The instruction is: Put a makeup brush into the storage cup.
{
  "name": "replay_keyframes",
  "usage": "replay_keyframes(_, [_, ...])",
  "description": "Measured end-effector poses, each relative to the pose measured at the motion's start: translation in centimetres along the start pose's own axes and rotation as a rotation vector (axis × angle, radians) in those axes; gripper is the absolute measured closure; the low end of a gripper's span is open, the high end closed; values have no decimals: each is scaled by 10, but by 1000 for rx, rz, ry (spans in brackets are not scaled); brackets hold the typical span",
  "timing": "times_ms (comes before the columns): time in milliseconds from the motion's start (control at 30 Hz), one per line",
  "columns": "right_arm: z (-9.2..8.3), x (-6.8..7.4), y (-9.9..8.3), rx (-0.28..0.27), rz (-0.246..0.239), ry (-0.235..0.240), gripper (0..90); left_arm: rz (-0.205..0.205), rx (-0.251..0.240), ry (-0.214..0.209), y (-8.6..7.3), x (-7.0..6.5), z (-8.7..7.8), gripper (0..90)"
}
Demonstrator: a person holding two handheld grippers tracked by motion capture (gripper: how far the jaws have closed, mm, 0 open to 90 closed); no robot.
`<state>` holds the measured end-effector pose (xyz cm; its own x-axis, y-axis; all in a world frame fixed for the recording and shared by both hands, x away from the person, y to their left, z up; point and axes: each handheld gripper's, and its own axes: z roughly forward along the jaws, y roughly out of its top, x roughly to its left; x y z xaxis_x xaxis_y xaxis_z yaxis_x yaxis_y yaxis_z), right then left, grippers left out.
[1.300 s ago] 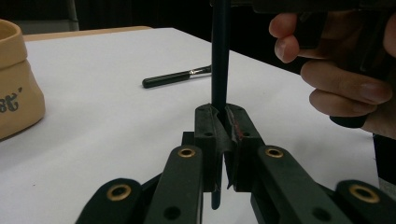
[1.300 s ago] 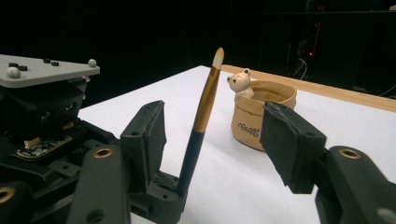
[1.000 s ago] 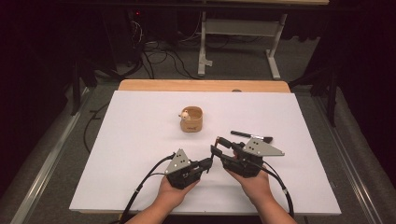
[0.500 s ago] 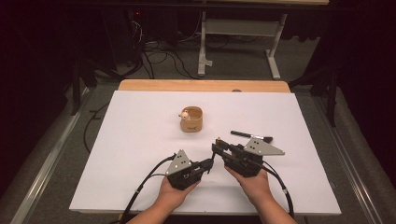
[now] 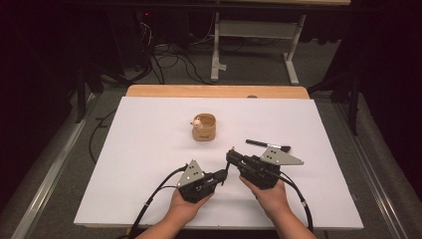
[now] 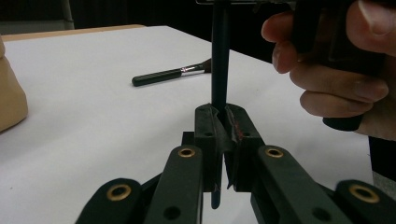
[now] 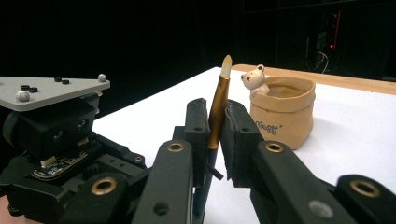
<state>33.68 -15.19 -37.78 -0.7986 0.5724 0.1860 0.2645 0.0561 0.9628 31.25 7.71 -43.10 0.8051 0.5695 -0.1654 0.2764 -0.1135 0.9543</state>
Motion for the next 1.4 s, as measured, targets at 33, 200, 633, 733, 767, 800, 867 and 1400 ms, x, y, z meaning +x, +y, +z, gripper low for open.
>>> replay_keyframes(33, [0, 0, 0, 0, 2, 1, 839, 0, 0, 0, 0, 0, 0, 843])
replay_keyframes(200, [0, 0, 0, 2, 9, 13, 850, -1, 3, 1, 0, 0, 1, 842])
replay_keyframes(633, [-1, 1, 1, -11, 17, 34, 861, -1, 5, 3, 3, 2, -2, 806])
replay_keyframes(733, [-2, 1, 2, -12, 22, 36, 861, 3, 3, 8, 5, 3, -2, 759])
replay_keyframes(767, [-2, 1, 2, -13, 20, 36, 861, 5, 3, 11, 6, 3, -3, 746])
replay_keyframes(800, [-2, 1, 2, -12, 19, 36, 861, 5, 3, 14, 6, 3, -3, 727])
replay_keyframes(867, [-2, 2, 2, -10, 16, 34, 861, 6, 1, 15, 7, 3, -3, 705])
replay_keyframes(1400, [4, 10, -3, 43, -68, 18, 860, 26, -15, 15, 16, 2, -7, 601])
